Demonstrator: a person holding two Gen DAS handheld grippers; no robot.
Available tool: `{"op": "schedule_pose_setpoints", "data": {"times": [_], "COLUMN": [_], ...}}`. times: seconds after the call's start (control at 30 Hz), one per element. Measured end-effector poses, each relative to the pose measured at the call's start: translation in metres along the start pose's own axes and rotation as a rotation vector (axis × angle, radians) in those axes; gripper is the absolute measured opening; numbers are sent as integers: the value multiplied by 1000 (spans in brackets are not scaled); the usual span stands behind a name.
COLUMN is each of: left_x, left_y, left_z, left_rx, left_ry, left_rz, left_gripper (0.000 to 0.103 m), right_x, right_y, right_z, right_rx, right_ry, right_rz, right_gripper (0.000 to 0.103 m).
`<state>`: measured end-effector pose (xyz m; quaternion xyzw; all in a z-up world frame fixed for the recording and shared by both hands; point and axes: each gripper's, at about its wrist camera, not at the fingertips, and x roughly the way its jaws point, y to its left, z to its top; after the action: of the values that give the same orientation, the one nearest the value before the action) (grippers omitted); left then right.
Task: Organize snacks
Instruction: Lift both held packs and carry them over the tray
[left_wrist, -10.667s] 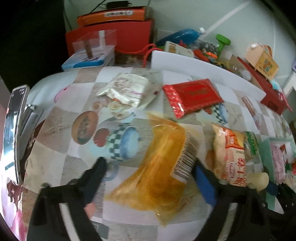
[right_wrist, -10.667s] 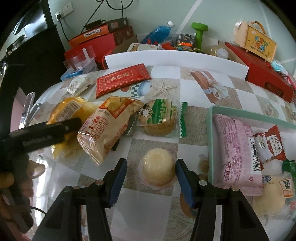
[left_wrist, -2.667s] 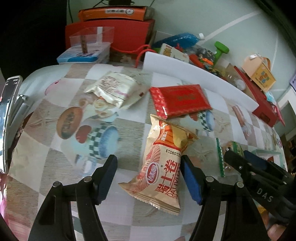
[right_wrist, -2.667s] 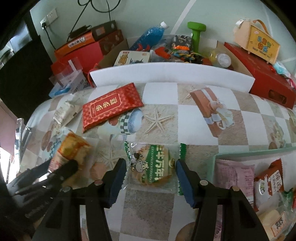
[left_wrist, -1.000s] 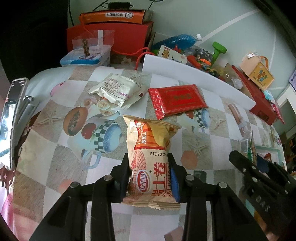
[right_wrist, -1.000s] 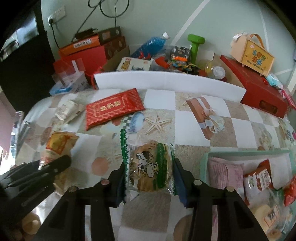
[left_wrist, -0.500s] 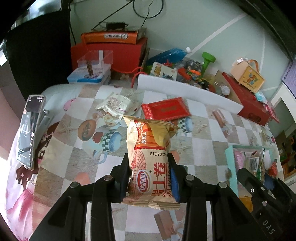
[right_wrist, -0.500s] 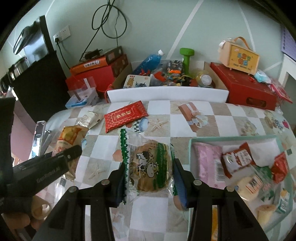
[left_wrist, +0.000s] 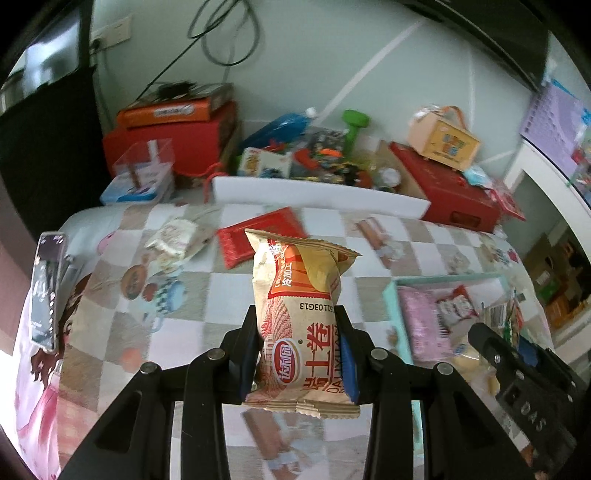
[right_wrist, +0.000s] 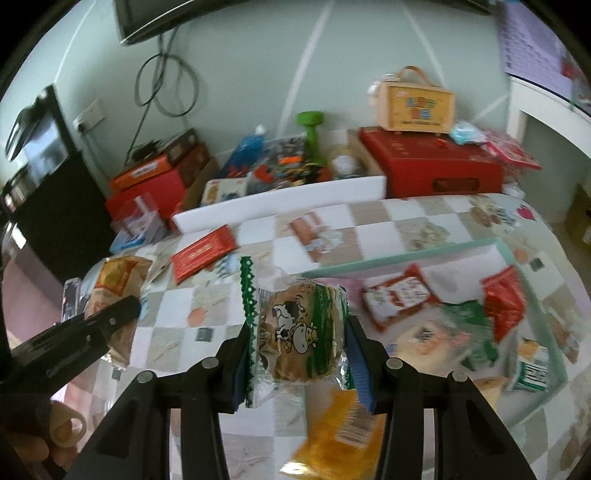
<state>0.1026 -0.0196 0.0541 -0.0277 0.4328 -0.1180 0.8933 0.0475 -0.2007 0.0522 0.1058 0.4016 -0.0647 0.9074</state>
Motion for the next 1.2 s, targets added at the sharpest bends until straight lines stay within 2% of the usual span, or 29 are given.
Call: {"op": "schedule_pose_setpoints", "data": {"times": [0.43,0.83,1.2], "left_x": [-5,8,27], "left_y": [-66,-126,-173], "left_z": [-7,-23,-38], "left_rx": [136,250,333], "left_ry": [-5,34,74], "left_rz": [-68,-118,-159], "left_gripper": [39,39,39], "right_x": [-23,-49,-46], "right_y": [-80,-160,-180], "right_z": [6,-2,-9], "right_rx": [179,362,404], "right_ry": [-61,-94,-67], "right_rz": [-86,-197,-210], "right_gripper": [49,49,49]}}
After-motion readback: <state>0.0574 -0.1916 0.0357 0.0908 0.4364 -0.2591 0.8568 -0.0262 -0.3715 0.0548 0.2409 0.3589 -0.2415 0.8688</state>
